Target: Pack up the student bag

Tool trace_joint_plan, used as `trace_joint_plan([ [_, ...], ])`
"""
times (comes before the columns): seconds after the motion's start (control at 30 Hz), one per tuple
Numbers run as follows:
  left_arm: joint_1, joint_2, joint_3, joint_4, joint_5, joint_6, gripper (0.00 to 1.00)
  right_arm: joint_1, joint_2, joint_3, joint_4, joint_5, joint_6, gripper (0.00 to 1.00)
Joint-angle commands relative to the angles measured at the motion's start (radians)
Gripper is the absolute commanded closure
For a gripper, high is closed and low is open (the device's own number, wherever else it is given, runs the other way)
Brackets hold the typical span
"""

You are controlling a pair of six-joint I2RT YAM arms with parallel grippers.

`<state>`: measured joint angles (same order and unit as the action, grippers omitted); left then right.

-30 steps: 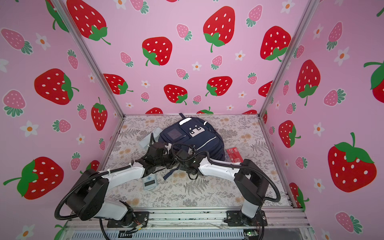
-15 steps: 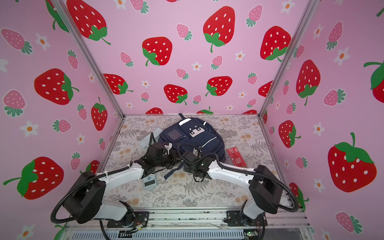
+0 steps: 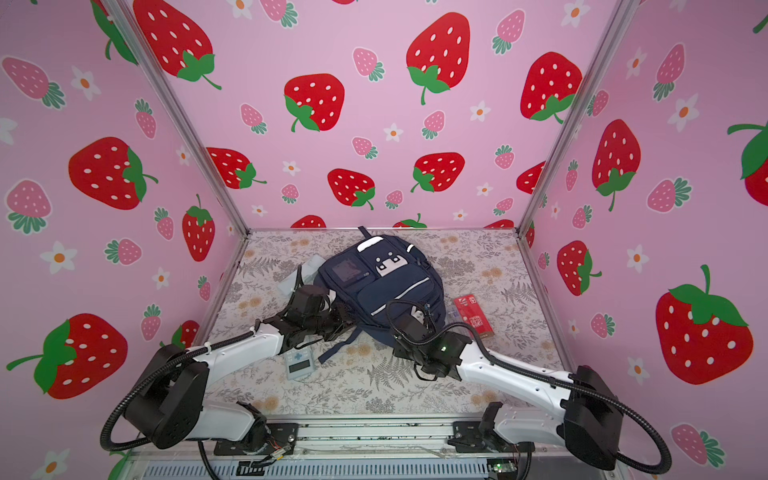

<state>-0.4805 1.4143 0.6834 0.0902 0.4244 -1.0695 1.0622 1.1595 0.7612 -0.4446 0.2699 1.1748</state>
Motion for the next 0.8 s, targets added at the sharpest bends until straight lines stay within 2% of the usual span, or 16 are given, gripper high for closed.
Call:
trace_joint_plan([
  [0.0, 0.042, -0.033, 0.047, -0.072, -0.088, 0.051, 1.0, -0.061, -0.067, -0.069, -0.125, 0.057, -0.015, 1.0],
  [0.1, 0.084, -0.037, 0.071, -0.166, -0.135, 0.071, 1.0, -0.124, -0.114, -0.12, -0.124, 0.031, -0.057, 1.0],
  [0.23, 0.141, -0.053, 0.098, -0.271, -0.18, 0.099, 1.0, -0.146, -0.106, -0.13, -0.131, 0.037, -0.12, 1.0],
  [0.33, 0.151, -0.055, 0.112, -0.258, -0.095, 0.139, 1.0, -0.134, -0.062, -0.106, -0.091, 0.001, -0.216, 1.0],
  [0.37, 0.145, -0.055, 0.115, -0.248, -0.056, 0.147, 1.0, -0.115, -0.05, -0.091, -0.072, -0.004, -0.245, 0.96],
  [0.4, 0.139, -0.056, 0.115, -0.234, -0.021, 0.147, 0.96, -0.086, -0.042, -0.074, -0.053, 0.002, -0.272, 0.87],
  [0.47, 0.115, -0.079, 0.1, -0.208, 0.032, 0.144, 0.77, -0.012, -0.012, -0.022, -0.022, 0.041, -0.317, 0.64],
  [0.5, 0.102, -0.095, 0.095, -0.214, 0.034, 0.146, 0.71, 0.013, 0.005, 0.005, -0.012, 0.056, -0.332, 0.58],
  [0.63, 0.066, -0.182, 0.052, -0.236, 0.026, 0.125, 0.58, 0.081, 0.087, 0.063, 0.087, 0.056, -0.43, 0.5],
  [0.77, 0.061, -0.246, -0.003, -0.253, 0.026, 0.088, 0.52, 0.087, 0.133, 0.034, 0.244, -0.027, -0.537, 0.38],
])
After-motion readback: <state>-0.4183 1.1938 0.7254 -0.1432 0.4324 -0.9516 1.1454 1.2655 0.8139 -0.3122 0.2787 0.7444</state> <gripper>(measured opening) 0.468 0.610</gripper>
